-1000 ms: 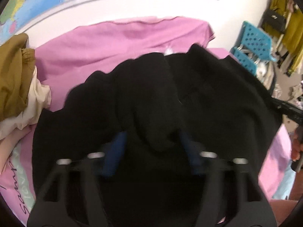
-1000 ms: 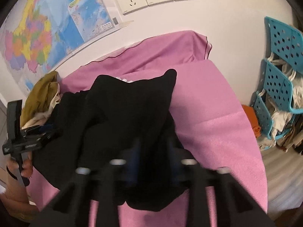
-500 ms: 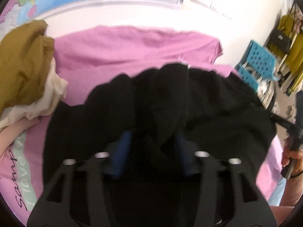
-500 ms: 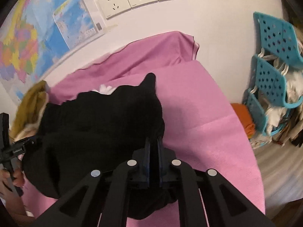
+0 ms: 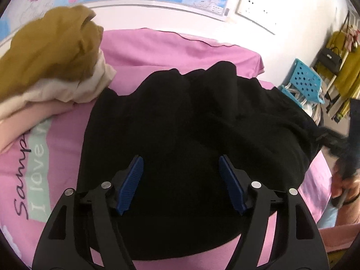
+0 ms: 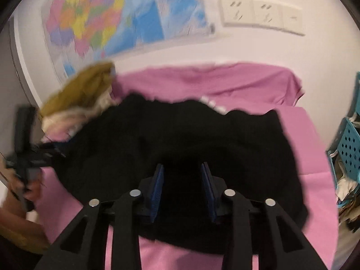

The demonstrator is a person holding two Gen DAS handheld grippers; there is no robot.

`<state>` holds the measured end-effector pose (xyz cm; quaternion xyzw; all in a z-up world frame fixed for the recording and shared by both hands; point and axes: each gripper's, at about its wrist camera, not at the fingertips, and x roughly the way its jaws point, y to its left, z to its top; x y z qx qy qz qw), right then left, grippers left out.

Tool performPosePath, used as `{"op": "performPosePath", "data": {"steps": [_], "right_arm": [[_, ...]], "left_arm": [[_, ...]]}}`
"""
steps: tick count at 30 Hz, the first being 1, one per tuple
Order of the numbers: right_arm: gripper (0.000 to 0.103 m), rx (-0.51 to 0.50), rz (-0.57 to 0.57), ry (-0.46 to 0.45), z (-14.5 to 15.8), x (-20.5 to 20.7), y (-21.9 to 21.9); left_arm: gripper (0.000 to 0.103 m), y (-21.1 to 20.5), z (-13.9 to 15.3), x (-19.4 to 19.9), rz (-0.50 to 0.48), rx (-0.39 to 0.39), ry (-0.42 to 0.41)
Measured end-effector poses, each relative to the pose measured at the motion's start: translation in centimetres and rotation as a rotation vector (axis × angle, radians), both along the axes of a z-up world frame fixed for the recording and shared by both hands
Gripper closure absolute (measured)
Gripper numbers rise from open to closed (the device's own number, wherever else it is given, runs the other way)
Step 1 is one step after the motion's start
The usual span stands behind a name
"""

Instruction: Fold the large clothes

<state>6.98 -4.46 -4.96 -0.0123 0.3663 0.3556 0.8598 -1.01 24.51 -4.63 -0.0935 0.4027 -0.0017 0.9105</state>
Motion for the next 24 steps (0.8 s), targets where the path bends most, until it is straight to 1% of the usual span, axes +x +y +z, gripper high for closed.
{"op": "performPosePath", "data": {"steps": [1,2,3,4,6,7,8,10,11,12,15,16,17,19,20,21,24], "right_arm": [[0.074,-0.017,-0.005,0.029,-1.1,0.9,0.8],[0.079,-0.022,-0.017,0.054,-1.9,1.6,1.1],[0.081,-0.019,-0.037,0.078,-2.5,2.3,1.3],[0.081,-0.006,-0.044,0.087,-2.6,2.5,1.3],[0.080,0.019,-0.048,0.088,-1.6,2.1,0.8],[0.074,0.037,-0.049,0.087,-1.0,1.8,0.1],[0.065,0.063,-0.049,0.096,-0.6,1.4,-0.6],[0.058,0.150,-0.031,0.133,0.3,0.6,-2.8],[0.052,0.184,-0.030,0.149,0.7,0.2,-3.9],[0.049,0.209,-0.030,0.159,0.8,-0.3,-4.5],[0.044,0.301,-0.019,0.220,0.9,-2.0,-7.3],[0.039,0.317,-0.019,0.238,0.9,-2.5,-7.7],[0.036,0.339,-0.024,0.272,0.4,-3.1,-8.5],[0.034,0.361,-0.011,0.322,-0.4,-4.0,-9.1],[0.030,0.375,-0.006,0.360,-1.2,-4.4,-9.3],[0.028,0.384,-0.007,0.383,-1.8,-4.5,-9.3],[0.028,0.432,-0.037,0.462,-3.7,-4.6,-9.2]], "left_arm": [[0.029,0.1,-0.1,0.1,0.009,0.005,-0.002],[0.027,0.3,-0.2,0.4,0.019,-0.002,0.004],[0.027,0.5,-0.2,0.5,0.024,-0.012,0.012],[0.028,0.4,-0.1,0.5,0.028,-0.011,0.014],[0.027,0.1,0.5,-0.1,0.029,0.018,-0.003],[0.028,-0.1,0.9,-0.7,0.029,0.039,-0.017],[0.028,-0.1,1.2,-1.4,0.024,0.042,-0.029],[0.027,0.4,1.7,-2.8,0.020,0.021,-0.046],[0.027,0.7,1.8,-3.5,0.022,0.004,-0.053],[0.027,1.2,2.0,-4.5,0.022,-0.021,-0.061],[0.027,2.3,2.1,-7.0,0.017,-0.085,-0.077],[0.027,2.7,2.0,-7.6,0.014,-0.103,-0.078],[0.027,3.1,1.9,-8.5,0.015,-0.121,-0.072],[0.027,3.5,1.4,-9.6,0.003,-0.148,-0.054],[0.027,3.7,1.1,-10.2,-0.005,-0.173,-0.040],[0.027,3.7,0.6,-10.5,-0.015,-0.207,-0.021],[0.027,3.2,-0.8,-10.8,-0.047,-0.258,0.022]]}}
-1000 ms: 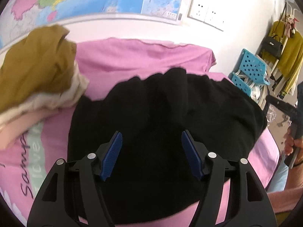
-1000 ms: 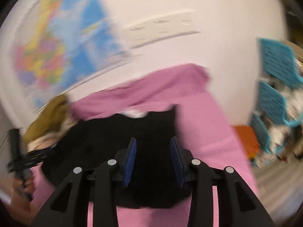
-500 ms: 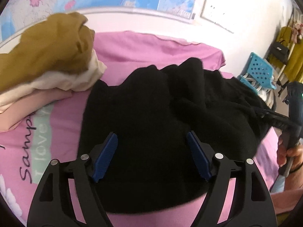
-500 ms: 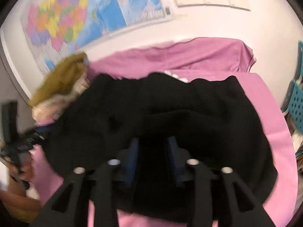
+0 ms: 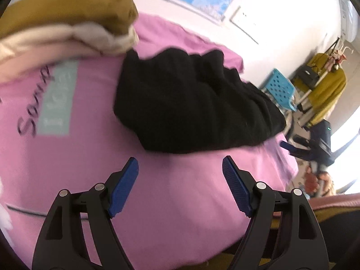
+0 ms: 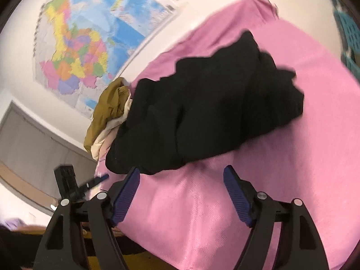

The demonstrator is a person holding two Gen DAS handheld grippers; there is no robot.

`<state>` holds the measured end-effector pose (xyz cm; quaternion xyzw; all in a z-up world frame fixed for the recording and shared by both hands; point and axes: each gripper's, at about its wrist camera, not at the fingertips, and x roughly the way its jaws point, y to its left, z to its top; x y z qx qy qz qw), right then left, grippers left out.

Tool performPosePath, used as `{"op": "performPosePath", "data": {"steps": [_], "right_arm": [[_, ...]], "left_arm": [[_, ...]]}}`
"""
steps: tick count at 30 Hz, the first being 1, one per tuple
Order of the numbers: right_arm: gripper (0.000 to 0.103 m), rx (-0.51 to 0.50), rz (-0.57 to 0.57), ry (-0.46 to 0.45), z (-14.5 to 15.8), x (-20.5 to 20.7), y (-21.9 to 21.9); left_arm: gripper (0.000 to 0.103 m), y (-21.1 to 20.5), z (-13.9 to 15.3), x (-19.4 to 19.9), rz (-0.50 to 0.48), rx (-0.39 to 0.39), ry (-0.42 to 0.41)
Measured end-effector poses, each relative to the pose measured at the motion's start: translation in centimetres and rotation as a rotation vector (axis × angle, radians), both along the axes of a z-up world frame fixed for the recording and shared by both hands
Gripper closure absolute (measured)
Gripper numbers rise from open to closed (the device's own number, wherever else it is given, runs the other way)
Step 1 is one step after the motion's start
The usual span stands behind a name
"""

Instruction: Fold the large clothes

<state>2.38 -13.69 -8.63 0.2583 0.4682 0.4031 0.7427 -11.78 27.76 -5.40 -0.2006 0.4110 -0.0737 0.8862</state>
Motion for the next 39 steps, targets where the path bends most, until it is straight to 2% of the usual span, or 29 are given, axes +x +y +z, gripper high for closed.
{"op": "performPosePath", "data": {"steps": [4,12,16,18,24,30,33,39], "right_arm": [[0.026,0.053,-0.047,0.064,-1.3,1.0,0.7],[0.021,0.079,-0.112,0.083,-1.5,3.0,2.2],[0.019,0.064,-0.136,0.080,-1.6,3.3,2.5],[0.019,0.061,-0.158,0.087,-1.6,3.4,2.6],[0.018,0.073,-0.239,0.109,-1.6,4.2,2.9],[0.014,0.080,-0.301,0.124,-1.5,5.3,3.8],[0.012,0.063,-0.316,0.116,-1.4,5.8,4.5],[0.010,0.010,-0.360,0.090,-1.2,6.5,5.9]], "left_arm": [[0.027,-0.9,-1.9,1.1,-0.026,-0.092,0.032],[0.028,-0.7,-3.3,3.9,0.021,-0.249,0.035],[0.027,-1.3,-3.4,5.3,0.036,-0.273,0.034],[0.022,-1.4,-3.4,5.7,0.047,-0.286,0.033],[0.019,-1.5,-3.2,7.1,0.056,-0.302,0.052],[0.019,-0.4,-3.3,8.1,0.094,-0.384,0.066],[0.022,-0.7,-2.8,8.5,0.124,-0.346,0.062],[0.021,-1.0,-2.7,9.9,0.158,-0.335,0.092]]}}
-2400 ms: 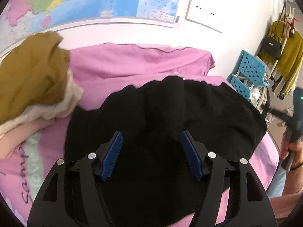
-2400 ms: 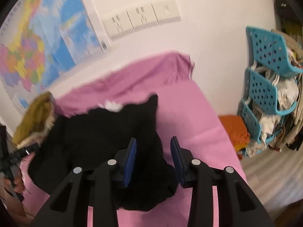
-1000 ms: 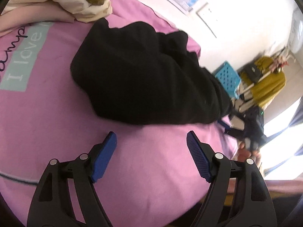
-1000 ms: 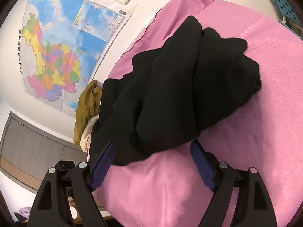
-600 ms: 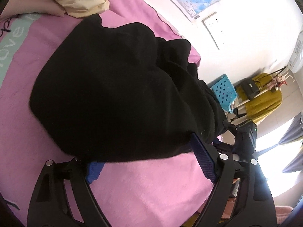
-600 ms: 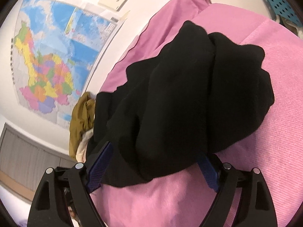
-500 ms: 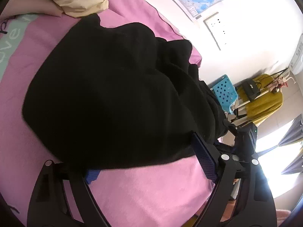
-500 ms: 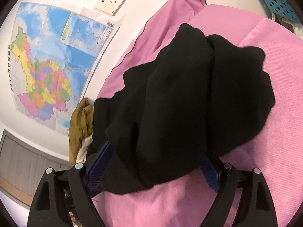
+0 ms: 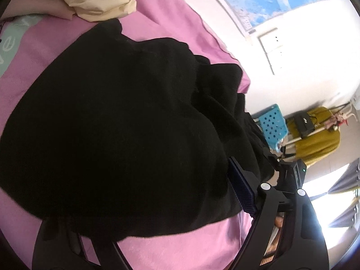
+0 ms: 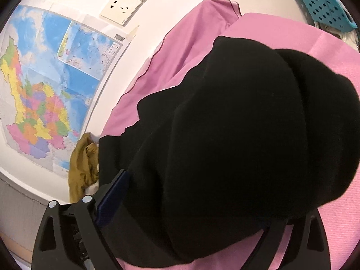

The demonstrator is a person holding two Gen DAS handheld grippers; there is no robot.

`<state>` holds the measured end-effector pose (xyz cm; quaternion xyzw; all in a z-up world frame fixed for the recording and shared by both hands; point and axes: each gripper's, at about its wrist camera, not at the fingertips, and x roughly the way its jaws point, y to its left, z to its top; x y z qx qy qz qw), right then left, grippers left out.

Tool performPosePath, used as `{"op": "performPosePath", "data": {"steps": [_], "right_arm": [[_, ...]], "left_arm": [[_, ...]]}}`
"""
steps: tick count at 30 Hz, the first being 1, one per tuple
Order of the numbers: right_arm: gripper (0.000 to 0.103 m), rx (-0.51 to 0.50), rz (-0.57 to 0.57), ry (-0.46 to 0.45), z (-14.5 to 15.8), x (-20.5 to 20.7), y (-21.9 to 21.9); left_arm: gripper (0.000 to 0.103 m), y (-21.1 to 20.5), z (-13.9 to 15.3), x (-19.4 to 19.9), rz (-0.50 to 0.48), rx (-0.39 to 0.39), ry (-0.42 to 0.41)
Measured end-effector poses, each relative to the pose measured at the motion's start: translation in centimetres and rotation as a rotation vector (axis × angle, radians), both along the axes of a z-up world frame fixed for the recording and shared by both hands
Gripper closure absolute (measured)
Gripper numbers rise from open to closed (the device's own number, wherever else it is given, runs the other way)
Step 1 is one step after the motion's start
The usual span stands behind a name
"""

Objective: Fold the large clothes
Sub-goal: 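Grasp the folded coat with both grippers and lift it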

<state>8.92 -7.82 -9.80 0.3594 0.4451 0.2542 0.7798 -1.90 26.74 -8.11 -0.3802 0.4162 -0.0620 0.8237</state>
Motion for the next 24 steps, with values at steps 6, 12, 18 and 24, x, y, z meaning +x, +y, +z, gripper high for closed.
{"op": "performPosePath", "data": {"steps": [6,12,18,24], "right_arm": [[0.034,-0.051,0.018,-0.022,-0.4,0.2,0.5],[0.028,-0.031,0.030,-0.025,-0.4,0.6,0.6],[0.019,-0.041,0.027,-0.039,-0.1,1.1,1.4],[0.068,-0.002,0.063,-0.026,-0.8,1.8,1.5]], "left_arm": [[0.021,-0.8,0.4,0.7,0.009,0.068,0.010],[0.021,-1.1,0.5,0.9,0.007,0.098,0.007],[0.015,-0.6,0.2,1.1,-0.006,0.069,0.002],[0.030,0.5,-0.1,1.6,-0.018,0.029,0.005]]}}
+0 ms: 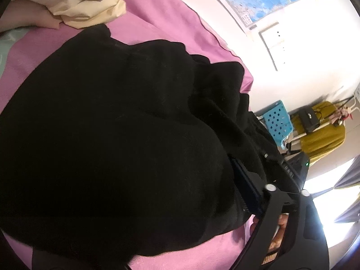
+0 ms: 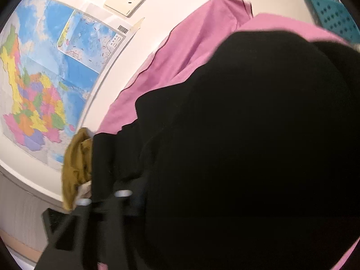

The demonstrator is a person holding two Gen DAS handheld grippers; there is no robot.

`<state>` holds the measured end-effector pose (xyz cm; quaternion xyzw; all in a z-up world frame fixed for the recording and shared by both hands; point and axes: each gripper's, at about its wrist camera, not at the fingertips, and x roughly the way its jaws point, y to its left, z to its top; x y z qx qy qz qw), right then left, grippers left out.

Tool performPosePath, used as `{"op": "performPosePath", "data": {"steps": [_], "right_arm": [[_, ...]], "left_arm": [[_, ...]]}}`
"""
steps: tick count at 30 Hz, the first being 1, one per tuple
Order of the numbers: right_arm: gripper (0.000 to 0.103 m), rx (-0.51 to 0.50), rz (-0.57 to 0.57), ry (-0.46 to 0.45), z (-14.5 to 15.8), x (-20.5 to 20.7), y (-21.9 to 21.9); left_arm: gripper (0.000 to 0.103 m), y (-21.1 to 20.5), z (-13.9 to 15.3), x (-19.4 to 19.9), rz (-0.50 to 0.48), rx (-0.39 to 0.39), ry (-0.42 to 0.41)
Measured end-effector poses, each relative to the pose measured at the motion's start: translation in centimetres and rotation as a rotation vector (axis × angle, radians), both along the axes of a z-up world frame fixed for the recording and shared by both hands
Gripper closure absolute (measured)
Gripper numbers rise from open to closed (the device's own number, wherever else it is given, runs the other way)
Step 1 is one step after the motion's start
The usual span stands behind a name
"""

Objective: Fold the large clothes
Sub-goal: 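Grasp the folded coat with both grippers and lift it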

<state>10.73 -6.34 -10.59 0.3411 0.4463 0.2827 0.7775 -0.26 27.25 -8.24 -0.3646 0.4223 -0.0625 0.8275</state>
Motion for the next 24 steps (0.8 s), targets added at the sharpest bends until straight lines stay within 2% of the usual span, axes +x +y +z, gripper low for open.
{"op": "performPosePath", "data": {"steps": [1,3,7,9,10,11,12,13,14,16,18,22,24], "right_arm": [[0.074,0.014,0.011,-0.002,0.0,0.1,-0.2],[0.078,0.058,0.035,-0.001,0.0,0.1,-0.4],[0.078,0.091,0.088,0.003,0.0,0.5,-0.4],[0.059,0.117,0.125,0.031,-0.4,1.1,-0.3],[0.053,0.149,0.120,0.052,-0.8,1.4,-0.5],[0.055,0.172,0.119,0.057,-1.0,1.7,-0.4],[0.060,0.145,0.129,0.048,-0.9,1.8,-0.1],[0.068,0.111,0.130,0.041,-0.8,1.8,0.1],[0.076,0.106,0.139,0.034,-0.7,1.7,0.2],[0.081,0.100,0.147,0.020,-0.3,1.5,0.2],[0.084,0.132,0.154,0.000,0.5,1.3,-0.1],[0.085,0.122,0.168,-0.067,3.3,0.6,0.0],[0.086,0.115,0.178,-0.108,4.8,0.1,0.0]], "left_arm": [[0.035,0.2,-0.2,0.2,-0.008,-0.013,0.007],[0.044,0.6,-0.4,0.4,-0.017,-0.034,0.011],[0.049,0.4,-0.1,0.5,-0.035,-0.002,0.012],[0.048,0.5,-0.2,0.6,-0.039,-0.010,0.016],[0.046,0.6,-0.3,0.8,-0.046,-0.020,0.023],[0.042,0.6,-0.4,0.9,-0.048,-0.030,0.031],[0.042,0.8,-0.5,1.0,-0.053,-0.044,0.035],[0.041,0.8,-0.5,1.1,-0.058,-0.042,0.034],[0.043,0.7,-0.5,1.2,-0.058,-0.038,0.035],[0.050,0.7,-0.3,1.0,-0.065,-0.032,0.027],[0.057,0.4,0.3,1.0,-0.071,-0.012,0.014],[0.059,-0.3,2.7,0.9,-0.084,0.053,-0.032],[0.059,-0.4,3.7,0.9,-0.091,0.057,-0.050]]}}
